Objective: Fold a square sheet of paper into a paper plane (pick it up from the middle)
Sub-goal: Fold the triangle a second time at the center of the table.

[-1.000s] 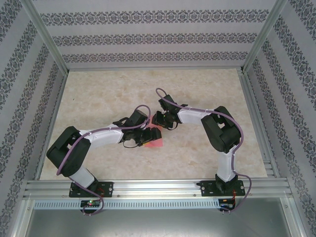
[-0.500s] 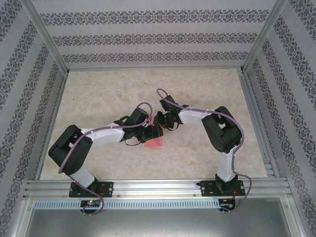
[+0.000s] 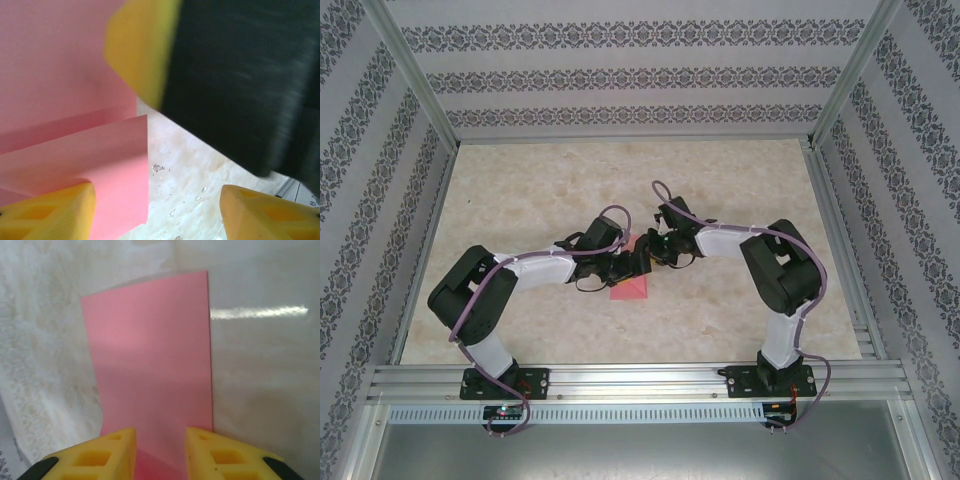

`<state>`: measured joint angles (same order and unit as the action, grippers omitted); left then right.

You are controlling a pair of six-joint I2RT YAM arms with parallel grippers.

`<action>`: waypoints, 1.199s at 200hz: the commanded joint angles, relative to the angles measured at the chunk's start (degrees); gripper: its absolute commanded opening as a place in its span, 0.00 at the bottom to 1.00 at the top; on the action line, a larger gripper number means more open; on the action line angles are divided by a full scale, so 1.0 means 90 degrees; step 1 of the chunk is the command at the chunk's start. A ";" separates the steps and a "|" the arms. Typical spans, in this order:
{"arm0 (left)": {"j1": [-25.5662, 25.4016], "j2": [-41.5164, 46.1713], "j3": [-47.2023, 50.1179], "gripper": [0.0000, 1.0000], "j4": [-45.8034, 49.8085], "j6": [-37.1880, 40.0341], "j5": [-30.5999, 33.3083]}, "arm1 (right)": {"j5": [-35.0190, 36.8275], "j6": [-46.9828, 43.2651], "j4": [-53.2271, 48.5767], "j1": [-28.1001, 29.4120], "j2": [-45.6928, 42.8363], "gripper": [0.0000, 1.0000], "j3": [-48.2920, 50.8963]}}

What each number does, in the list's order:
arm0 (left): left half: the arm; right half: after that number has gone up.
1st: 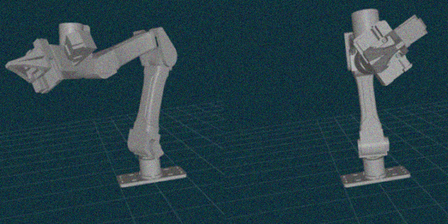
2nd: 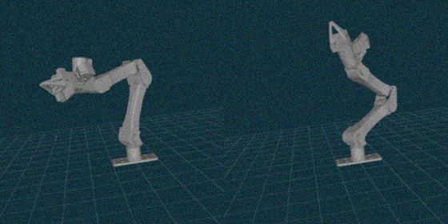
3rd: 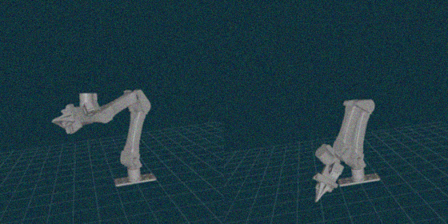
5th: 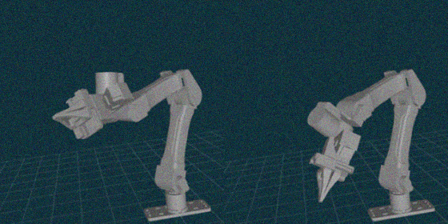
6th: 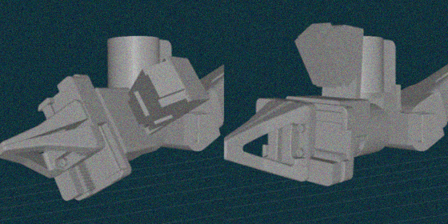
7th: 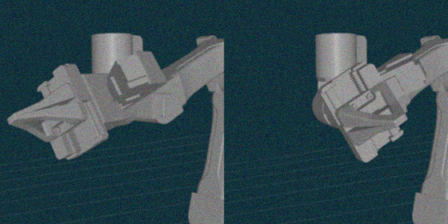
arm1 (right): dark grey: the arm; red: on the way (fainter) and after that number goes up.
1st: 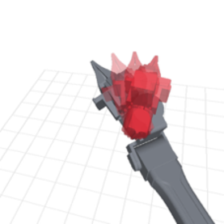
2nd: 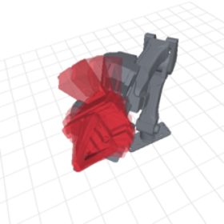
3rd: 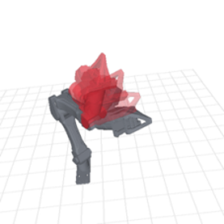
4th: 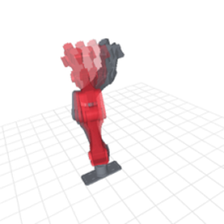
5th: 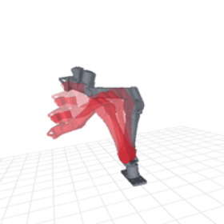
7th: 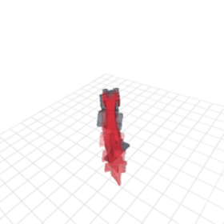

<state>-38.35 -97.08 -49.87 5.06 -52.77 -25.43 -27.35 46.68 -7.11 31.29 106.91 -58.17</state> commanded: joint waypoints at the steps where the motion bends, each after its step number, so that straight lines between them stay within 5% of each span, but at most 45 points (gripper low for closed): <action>1: 0.0088 0.0014 -0.0027 0.63 -0.0198 0.0151 0.0048 | -0.0417 -0.0299 0.0425 -0.0117 -0.0608 0.33 0.0200; 91: 0.0100 0.0002 0.0007 0.36 0.0135 0.0170 0.0263 | -0.0307 -0.0949 -0.0027 -0.0076 -0.0755 0.27 0.0722; 240: 0.0098 -0.0161 -0.0040 0.24 0.0317 0.0112 0.0419 | -0.0600 -0.1255 -0.0069 0.0126 -0.0718 0.22 0.0835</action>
<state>-38.24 -97.97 -49.84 7.33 -52.31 -22.33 -31.81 37.08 -7.92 31.53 99.90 -51.03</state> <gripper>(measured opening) 0.244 0.235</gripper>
